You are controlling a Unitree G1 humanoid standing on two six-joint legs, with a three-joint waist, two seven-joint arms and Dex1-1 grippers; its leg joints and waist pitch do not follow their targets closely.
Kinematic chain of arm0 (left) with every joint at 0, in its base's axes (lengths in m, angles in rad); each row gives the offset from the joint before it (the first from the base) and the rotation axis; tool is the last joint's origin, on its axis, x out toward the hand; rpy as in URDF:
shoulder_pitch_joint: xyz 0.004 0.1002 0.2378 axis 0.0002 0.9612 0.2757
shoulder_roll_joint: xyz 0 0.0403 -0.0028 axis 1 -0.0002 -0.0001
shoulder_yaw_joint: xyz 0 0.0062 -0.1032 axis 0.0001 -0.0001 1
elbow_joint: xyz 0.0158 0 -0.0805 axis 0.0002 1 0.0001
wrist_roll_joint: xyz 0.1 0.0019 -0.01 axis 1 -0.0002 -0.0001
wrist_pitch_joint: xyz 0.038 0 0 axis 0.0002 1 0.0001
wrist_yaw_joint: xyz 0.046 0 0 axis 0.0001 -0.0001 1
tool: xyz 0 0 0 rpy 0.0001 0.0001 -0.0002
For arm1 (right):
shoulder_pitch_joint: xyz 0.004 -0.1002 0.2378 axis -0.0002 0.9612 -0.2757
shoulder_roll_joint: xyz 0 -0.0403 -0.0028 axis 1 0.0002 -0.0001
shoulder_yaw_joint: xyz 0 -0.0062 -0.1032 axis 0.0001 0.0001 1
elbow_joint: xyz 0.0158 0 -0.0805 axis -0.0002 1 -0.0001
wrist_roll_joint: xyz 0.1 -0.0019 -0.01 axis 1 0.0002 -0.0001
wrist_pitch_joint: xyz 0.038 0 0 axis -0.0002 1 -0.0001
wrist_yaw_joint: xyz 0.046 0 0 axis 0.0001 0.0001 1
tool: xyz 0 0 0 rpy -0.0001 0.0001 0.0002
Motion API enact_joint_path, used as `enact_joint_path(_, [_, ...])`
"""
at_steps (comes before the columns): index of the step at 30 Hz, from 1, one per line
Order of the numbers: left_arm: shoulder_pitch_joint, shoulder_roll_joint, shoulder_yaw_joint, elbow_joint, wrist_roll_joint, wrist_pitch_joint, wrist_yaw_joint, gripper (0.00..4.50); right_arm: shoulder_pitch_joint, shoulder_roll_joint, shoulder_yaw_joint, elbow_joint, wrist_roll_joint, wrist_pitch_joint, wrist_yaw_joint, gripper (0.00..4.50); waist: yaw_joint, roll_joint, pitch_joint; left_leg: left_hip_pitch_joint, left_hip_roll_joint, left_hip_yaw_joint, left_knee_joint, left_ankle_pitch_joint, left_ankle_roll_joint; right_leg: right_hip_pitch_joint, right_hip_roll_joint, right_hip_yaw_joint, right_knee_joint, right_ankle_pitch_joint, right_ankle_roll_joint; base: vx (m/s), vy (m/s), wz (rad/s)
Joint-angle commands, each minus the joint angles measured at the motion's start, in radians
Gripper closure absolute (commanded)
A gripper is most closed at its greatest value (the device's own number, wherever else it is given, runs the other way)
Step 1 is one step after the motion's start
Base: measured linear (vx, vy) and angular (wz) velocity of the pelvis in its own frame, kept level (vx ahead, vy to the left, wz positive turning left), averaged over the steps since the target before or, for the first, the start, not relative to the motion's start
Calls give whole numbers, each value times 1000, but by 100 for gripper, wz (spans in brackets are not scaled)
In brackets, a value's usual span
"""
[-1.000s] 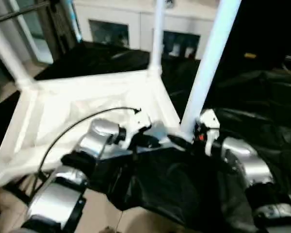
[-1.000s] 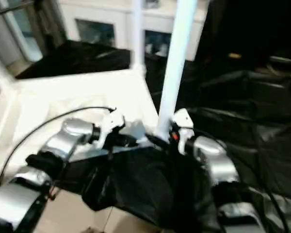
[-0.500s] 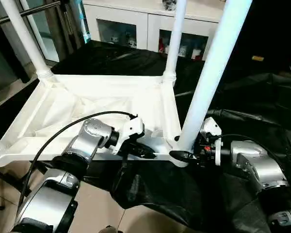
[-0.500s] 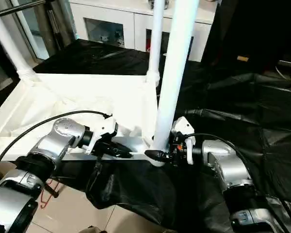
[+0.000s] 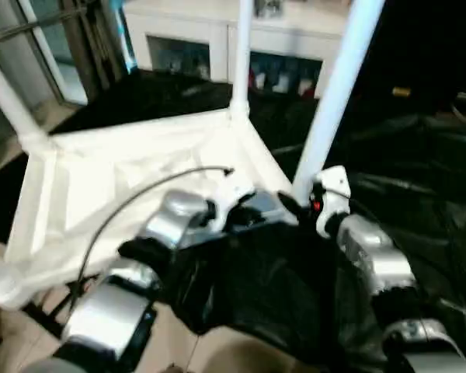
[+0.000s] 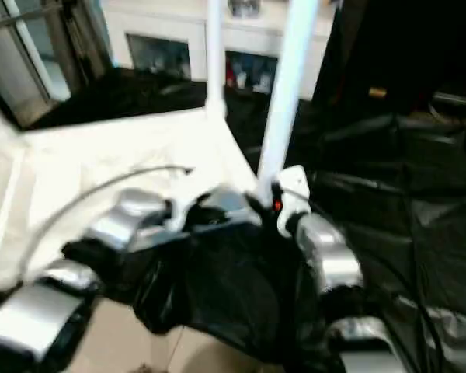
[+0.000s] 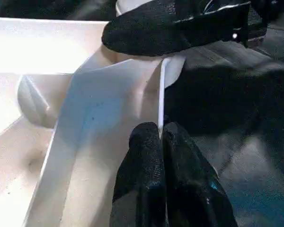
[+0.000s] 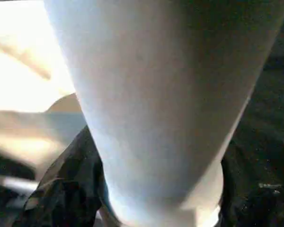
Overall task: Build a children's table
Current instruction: Rotate leg to tighten
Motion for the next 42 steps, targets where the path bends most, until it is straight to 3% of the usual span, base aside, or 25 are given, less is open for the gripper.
enact_joint_path(1, [-61, -54, 52, -25, -40, -25, 106, 450, 26, 75, 90, 41, -24, 15, 34, 173, -3, -6, -66, 13, 39, -22, -67, -185, 53, 47, -77, 46, -85, -279, -195, 0, 0, 0])
enact_joint_path(2, [-65, -60, 52, -17, -40, -32, 116, 450, 23, 83, 96, 50, -33, -5, 36, 173, -3, -7, -66, 12, 39, -22, -67, -182, 56, 47, -76, 46, -84, -271, -196, 0, 0, 0])
enact_joint_path(4, [-61, -67, 42, -15, -38, -58, 98, 450, 14, 96, 105, 64, -39, -34, 56, 104, -3, -7, -65, 11, 40, -23, -68, -187, 63, 49, -77, 45, -83, -266, -201, 0, 0, 0])
enact_joint_path(7, [-53, -69, 35, -22, -39, -70, 66, 450, 7, 103, 97, 62, -20, -32, 81, 95, -5, -6, -64, 10, 40, -24, -70, -200, 66, 49, -78, 44, -85, -283, -199, 0, 0, 0])
enact_joint_path(9, [-43, -62, 26, -32, -41, -81, 25, 450, 5, 90, 108, 49, -20, -37, 111, 59, -6, -6, -64, 12, 41, -24, -70, -206, 66, 48, -78, 45, -86, -287, -200, 0, 0, 0])
enact_joint_path(13, [-29, -47, 13, -51, -49, -100, -37, 450, 12, 57, 133, 24, -18, -44, 179, 59, -5, -6, -67, 9, 41, -24, -68, -189, 75, 52, -78, 45, -80, -243, -211, 0, 0, 0])
enact_joint_path(16, [2, -9, -2, -97, -74, -109, -177, 450, 51, -31, 170, -59, 18, -48, 385, 59, -1, -9, -67, 7, 42, -22, -66, -169, 95, 57, -80, 45, -76, -202, -222, 0, 0, 0])
enact_joint_path(18, [10, 2, -8, -108, -79, -113, -214, 450, 62, -54, 177, -82, 29, -44, 437, 59, 5, -6, -67, 4, 47, -20, -65, -156, 116, 58, -77, 44, -69, -162, -239, 0, 0, 0])
enact_joint_path(20, [20, 17, -16, -118, -82, -113, -252, 450, 74, -82, 183, -105, 39, -41, 488, 59, 4, -6, -69, 5, 48, -20, -64, -152, 115, 55, -77, 44, -66, -149, -246, 0, 0, 0])
enact_joint_path(24, [48, 77, -36, -136, -79, -113, -365, 450, 95, -158, 183, -145, 69, -19, 626, 59, 9, -4, -65, 8, 50, -18, -66, -190, 108, 52, -78, 44, -72, -196, -251, 0, 0, 0])
enact_joint_path(28, [66, 116, -40, -160, -81, -97, -436, 450, 109, -198, 186, -188, 96, 12, 699, 59, 11, -5, -62, 10, 51, -18, -68, -210, 94, 50, -78, 44, -78, -258, -234, 0, 0, 0])
enact_joint_path(33, [77, 150, -37, -173, -83, -89, -476, 450, 119, -222, 191, -210, 101, 24, 739, 108, 17, -6, -62, 13, 52, -20, -70, -213, 76, 46, -80, 45, -81, -292, -219, 0, 0, 0])
enact_joint_path(38, [89, 163, -38, -190, -87, -83, -489, 450, 127, -222, 194, -227, 109, 41, 755, 141, 22, -6, -65, 10, 53, -20, -70, -187, 77, 48, -80, 45, -74, -253, -222, 0, 0, 0])
enact_joint_path(39, [91, 161, -37, -194, -87, -82, -485, 450, 129, -219, 196, -231, 110, 46, 755, 163, 24, -6, -65, 11, 53, -19, -69, -183, 79, 47, -80, 45, -73, -241, -226, 0, 0, 0])
enact_joint_path(42, [82, 134, -27, -183, -74, -69, -412, 450, 131, -180, 185, -223, 112, 54, 685, 169, 27, -8, -65, 11, 53, -19, -69, -176, 78, 46, -81, 46, -71, -228, -229, 0, 0, 0])
